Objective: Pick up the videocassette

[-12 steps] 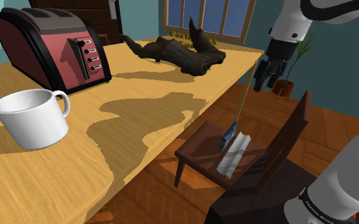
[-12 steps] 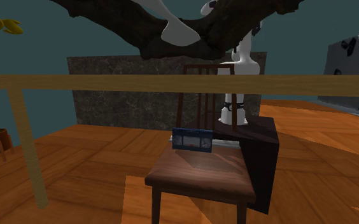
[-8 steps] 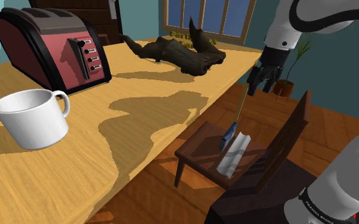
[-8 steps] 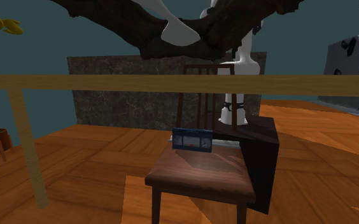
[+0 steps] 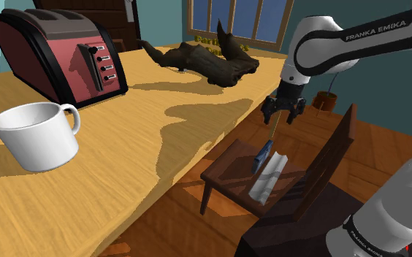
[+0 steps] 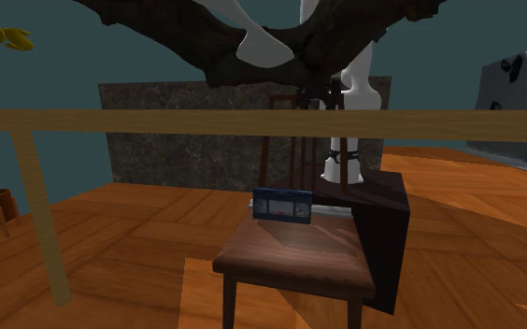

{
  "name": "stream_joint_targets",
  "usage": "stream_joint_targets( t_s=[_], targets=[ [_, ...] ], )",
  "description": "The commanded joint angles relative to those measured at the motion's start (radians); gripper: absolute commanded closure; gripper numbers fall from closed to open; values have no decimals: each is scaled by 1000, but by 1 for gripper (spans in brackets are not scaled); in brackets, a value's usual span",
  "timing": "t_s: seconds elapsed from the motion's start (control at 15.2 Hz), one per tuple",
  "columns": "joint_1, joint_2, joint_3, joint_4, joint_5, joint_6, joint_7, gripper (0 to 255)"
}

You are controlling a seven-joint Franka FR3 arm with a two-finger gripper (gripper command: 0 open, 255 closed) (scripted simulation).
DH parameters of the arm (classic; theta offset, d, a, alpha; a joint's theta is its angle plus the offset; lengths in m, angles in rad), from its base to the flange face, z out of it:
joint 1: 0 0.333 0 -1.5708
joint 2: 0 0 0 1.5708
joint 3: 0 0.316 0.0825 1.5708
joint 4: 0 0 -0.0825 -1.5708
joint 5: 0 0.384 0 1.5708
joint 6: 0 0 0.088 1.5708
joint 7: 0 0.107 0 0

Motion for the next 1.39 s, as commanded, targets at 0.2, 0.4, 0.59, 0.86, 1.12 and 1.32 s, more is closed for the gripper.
stream_joint_targets(
  t_s=[0.2, 0.4, 0.59, 0.86, 1.12, 1.32],
  targets=[
    [-60, 158, 34, -23, -6, 178, 204, 0],
    [-94, 264, 47, -23, -20, 278, 328, 0],
    [-126, 372, 52, -14, -42, 372, 455, 0],
    [-158, 519, 40, 8, -81, 486, 628, 0],
    [-166, 610, 21, 24, -104, 556, 719, 0],
    [-165, 652, 19, 24, -111, 598, 724, 0]
  ],
)
